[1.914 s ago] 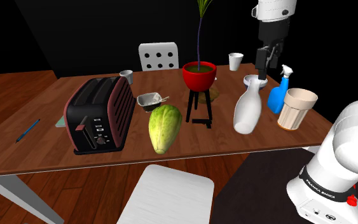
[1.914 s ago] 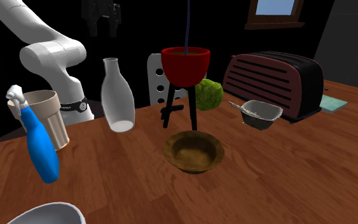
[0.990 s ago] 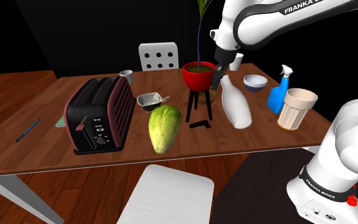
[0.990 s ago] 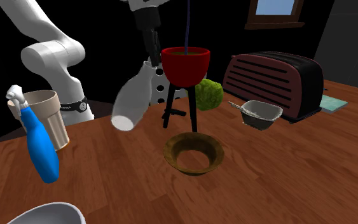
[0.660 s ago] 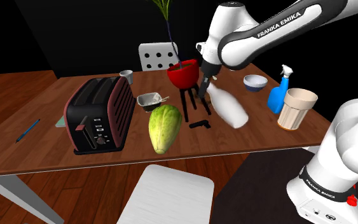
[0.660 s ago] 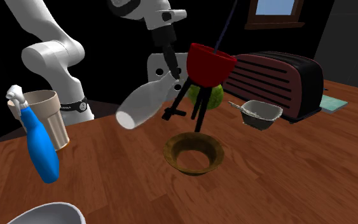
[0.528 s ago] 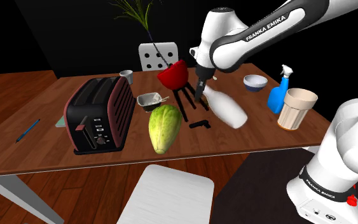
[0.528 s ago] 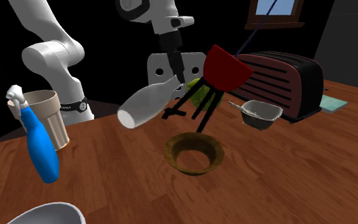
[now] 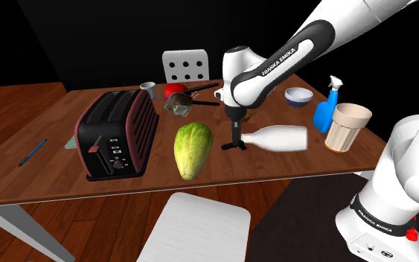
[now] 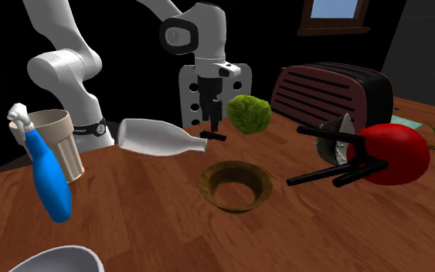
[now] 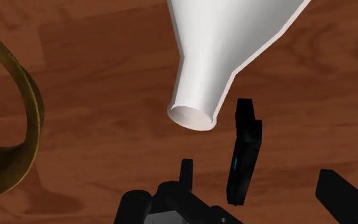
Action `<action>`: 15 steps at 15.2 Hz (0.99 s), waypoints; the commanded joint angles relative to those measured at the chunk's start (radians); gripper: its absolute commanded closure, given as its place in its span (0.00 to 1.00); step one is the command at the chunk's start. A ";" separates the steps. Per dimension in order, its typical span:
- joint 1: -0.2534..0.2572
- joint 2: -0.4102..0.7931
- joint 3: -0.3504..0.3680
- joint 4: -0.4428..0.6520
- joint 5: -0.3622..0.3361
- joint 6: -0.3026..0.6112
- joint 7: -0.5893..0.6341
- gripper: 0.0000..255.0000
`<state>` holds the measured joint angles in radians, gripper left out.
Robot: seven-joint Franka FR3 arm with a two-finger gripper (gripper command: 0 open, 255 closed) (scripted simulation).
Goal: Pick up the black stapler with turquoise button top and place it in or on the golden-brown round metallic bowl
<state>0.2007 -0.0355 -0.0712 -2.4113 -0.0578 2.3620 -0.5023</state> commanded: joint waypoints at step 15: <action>-0.002 0.075 -0.003 -0.024 0.002 0.085 -0.008 1.00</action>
<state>0.1982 0.0396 -0.0738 -2.4352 -0.0555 2.4469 -0.5100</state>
